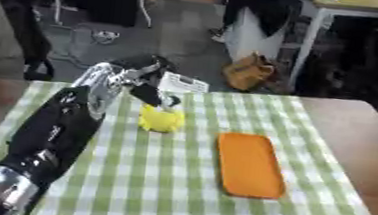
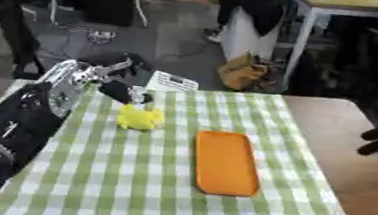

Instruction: Pick up objects on the table and place them in the box.

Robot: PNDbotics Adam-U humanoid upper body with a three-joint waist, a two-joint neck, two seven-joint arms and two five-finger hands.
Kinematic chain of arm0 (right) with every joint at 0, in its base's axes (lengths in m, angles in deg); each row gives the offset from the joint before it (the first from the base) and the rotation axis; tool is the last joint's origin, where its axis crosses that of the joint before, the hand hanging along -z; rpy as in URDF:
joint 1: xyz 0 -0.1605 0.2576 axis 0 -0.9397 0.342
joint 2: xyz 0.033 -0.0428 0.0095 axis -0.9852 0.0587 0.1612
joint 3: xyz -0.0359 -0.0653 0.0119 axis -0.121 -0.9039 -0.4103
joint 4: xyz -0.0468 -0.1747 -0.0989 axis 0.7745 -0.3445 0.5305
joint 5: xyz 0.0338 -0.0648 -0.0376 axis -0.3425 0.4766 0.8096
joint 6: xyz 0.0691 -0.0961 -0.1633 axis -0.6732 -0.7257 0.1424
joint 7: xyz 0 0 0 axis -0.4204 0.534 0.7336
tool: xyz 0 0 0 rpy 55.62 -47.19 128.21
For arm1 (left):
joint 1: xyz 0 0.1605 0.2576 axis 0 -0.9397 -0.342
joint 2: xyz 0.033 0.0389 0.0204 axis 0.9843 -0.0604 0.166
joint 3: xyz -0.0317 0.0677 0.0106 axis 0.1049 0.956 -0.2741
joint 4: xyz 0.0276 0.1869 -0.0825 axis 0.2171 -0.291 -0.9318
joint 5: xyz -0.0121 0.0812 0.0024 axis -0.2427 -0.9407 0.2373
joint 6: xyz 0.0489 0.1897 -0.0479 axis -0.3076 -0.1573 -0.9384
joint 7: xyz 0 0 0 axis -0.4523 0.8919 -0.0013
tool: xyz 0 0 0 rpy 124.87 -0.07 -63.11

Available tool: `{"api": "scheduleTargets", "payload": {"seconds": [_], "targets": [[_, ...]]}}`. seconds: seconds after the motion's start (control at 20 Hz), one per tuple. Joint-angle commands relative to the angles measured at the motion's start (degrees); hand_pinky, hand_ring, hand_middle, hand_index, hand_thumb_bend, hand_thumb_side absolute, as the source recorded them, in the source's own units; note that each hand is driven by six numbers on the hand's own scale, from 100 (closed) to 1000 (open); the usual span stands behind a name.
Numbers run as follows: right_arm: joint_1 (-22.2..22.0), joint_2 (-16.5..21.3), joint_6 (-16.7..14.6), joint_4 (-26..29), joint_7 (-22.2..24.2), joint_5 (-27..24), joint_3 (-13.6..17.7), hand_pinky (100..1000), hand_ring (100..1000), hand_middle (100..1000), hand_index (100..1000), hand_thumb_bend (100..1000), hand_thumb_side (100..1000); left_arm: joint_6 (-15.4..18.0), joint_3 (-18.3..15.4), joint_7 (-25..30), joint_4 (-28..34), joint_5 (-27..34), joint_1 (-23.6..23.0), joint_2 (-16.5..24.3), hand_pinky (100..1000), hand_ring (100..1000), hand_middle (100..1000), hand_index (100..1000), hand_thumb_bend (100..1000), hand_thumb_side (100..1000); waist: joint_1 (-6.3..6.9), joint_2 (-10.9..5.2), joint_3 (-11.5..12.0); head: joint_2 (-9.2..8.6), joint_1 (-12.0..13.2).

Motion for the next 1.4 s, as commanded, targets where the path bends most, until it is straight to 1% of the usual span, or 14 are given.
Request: {"api": "scheduleTargets", "payload": {"seconds": [0.05, 0.15, 0.3, 0.35, 0.5, 0.55, 0.65, 0.8, 0.9, 0.95, 1.0, 1.1, 1.15, 1.4], "targets": [[0.9, 1.4, -0.2, 1.4, 0.0, -0.6, 0.3, 513, 599, 738, 753, 100, 705, -1.1, -1.4, -3.1, -2.3, -3.1, 1.5, 1.3, 697, 743, 814, 902, 420, 403, 0.69, 0.65, -0.2, -0.83, -0.1], [0.8, 1.3, -0.2, 1.4, 0.0, -0.6, 0.3, 513, 599, 738, 753, 100, 705, -2.3, -1.9, -5.0, -3.3, -5.0, 1.3, 1.3, 695, 740, 811, 900, 399, 400, 0.68, 0.89, -0.4, -0.95, -0.1], [0.8, 1.3, -0.2, 1.4, 0.0, -0.7, 0.3, 513, 599, 738, 753, 100, 705, -2.8, -2.4, -8.0, -4.8, -8.0, 1.2, 1.0, 694, 739, 809, 900, 392, 396, 0.65, 1.02, -0.4, -0.99, -0.1], [0.8, 1.3, -0.2, 1.4, 0.0, -0.7, 0.3, 513, 598, 738, 753, 100, 707, -3.0, -2.8, -9.0, -5.1, -9.0, 1.0, 1.0, 688, 731, 802, 896, 361, 376, 0.63, 1.15, -0.4, -1.00, -0.1], [0.8, 1.2, -0.3, 1.4, 0.0, -0.7, 0.3, 513, 598, 738, 753, 100, 707, -3.3, -3.7, -12.1, -6.0, -12.1, 0.7, 0.6, 688, 731, 802, 896, 361, 376, 0.60, 1.29, -0.5, -1.03, -0.2], [0.9, 1.2, -0.3, 1.4, 0.0, -0.7, 0.3, 512, 598, 738, 753, 100, 708, -3.3, -4.1, -13.1, -6.1, -13.1, 0.7, 0.6, 684, 729, 810, 896, 367, 343, 0.61, 1.51, -0.5, -1.15, -0.2], [1.1, 1.2, -0.4, 1.4, -0.1, -0.7, 0.3, 511, 598, 738, 753, 100, 709, -3.5, -5.1, -15.2, -5.9, -15.2, 0.5, 0.4, 685, 731, 809, 896, 380, 334, 0.67, 2.00, -0.8, -1.45, -0.1], [1.5, 1.2, -0.5, 1.4, -0.2, -0.7, 0.4, 510, 597, 738, 752, 100, 710, -3.5, -6.2, -18.4, -6.2, -18.4, 0.7, 0.4, 684, 730, 809, 896, 382, 330, 1.04, 3.04, -1.3, -2.17, 0.2], [1.6, 1.2, -0.6, 1.4, -0.2, -0.7, 0.4, 510, 597, 738, 752, 100, 710, -3.4, -6.8, -20.5, -7.0, -20.5, 0.7, 0.2, 684, 731, 809, 896, 383, 330, 1.15, 3.32, -1.4, -2.37, 0.2], [1.7, 1.2, -0.6, 1.4, -0.2, -0.7, 0.4, 509, 596, 738, 752, 100, 714, -3.3, -7.0, -21.5, -7.4, -21.5, 0.7, 0.1, 696, 744, 815, 898, 366, 343, 1.31, 3.52, -1.5, -2.45, 0.3], [2.0, 1.2, -0.7, 1.4, -0.3, -0.7, 0.4, 509, 596, 738, 752, 100, 714, -2.8, -7.2, -22.5, -7.8, -22.5, 0.9, 0.0, 696, 744, 815, 898, 366, 343, 1.66, 4.19, -1.7, -2.94, 0.4], [2.5, 1.2, -0.8, 1.4, -0.4, -0.6, 0.4, 508, 596, 738, 752, 100, 715, -1.5, -7.8, -24.0, -8.7, -24.3, 1.3, 0.0, 703, 754, 820, 900, 336, 364, 2.08, 5.12, -1.9, -3.57, 0.6], [2.7, 1.2, -0.9, 1.4, -0.4, -0.6, 0.4, 508, 596, 738, 752, 100, 716, -0.8, -8.1, -24.3, -9.1, -25.3, 1.4, -0.1, 712, 766, 828, 905, 313, 396, 2.20, 5.40, -2.0, -3.70, 0.6], [3.1, 1.2, -1.0, 1.4, -0.5, -0.6, 0.4, 507, 596, 738, 752, 100, 717, 3.0, -9.9, -22.6, -10.1, -28.7, 1.8, -0.2, 721, 774, 835, 908, 276, 436, 2.57, 6.23, -2.5, -4.09, 0.8]]}}
